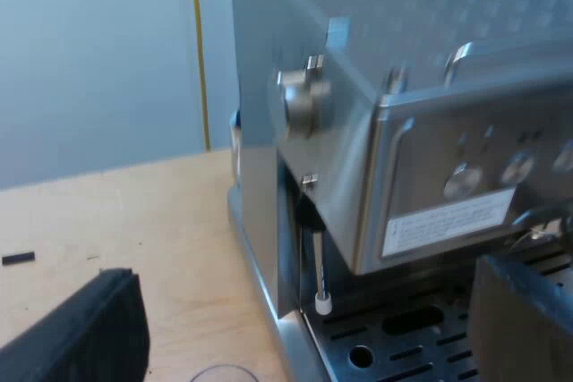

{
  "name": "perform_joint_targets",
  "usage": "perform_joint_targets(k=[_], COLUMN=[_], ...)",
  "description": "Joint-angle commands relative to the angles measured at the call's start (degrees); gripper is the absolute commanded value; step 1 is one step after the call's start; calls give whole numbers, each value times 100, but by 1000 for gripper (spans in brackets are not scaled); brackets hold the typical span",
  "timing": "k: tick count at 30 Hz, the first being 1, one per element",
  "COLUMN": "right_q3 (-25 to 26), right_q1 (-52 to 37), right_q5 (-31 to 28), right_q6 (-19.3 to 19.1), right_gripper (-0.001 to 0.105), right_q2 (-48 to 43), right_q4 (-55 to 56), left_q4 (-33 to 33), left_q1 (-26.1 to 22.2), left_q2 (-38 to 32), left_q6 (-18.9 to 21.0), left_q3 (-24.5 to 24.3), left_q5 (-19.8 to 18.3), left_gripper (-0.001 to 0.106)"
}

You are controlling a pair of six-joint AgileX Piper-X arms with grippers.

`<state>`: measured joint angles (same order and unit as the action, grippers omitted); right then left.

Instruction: Pour the beans into the coffee machine

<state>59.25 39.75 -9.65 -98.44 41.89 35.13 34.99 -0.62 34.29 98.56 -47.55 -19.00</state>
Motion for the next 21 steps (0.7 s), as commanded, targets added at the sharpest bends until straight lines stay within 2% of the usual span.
perform_joint_targets(k=[1, 5, 9, 15, 17, 21], right_q3=[87, 87, 87, 87, 87, 87], right_q1=[-642, -1383, -2170, -2713, -2753, -2756], right_q5=[109, 272, 351, 351, 272, -364], right_q6=[-70, -92, -335, -333, -333, -333], right_gripper=[79, 79, 79, 79, 79, 79], right_q2=[-351, -720, -1150, -1758, -1930, -2369], right_q4=[170, 459, 937, 1495, 1588, 1784], left_q4=[115, 114, 114, 114, 136, 544], left_q1=[20, 20, 20, 20, 20, 20], left_q2=[-50, -183, -486, -964, -1111, -1385], left_q6=[44, 44, 44, 32, 18, 18], left_q3=[-168, -197, -197, -197, -197, -197], left_q5=[-18, -18, -18, -8, -8, 22], left_gripper=[86, 86, 86, 86, 86, 86])
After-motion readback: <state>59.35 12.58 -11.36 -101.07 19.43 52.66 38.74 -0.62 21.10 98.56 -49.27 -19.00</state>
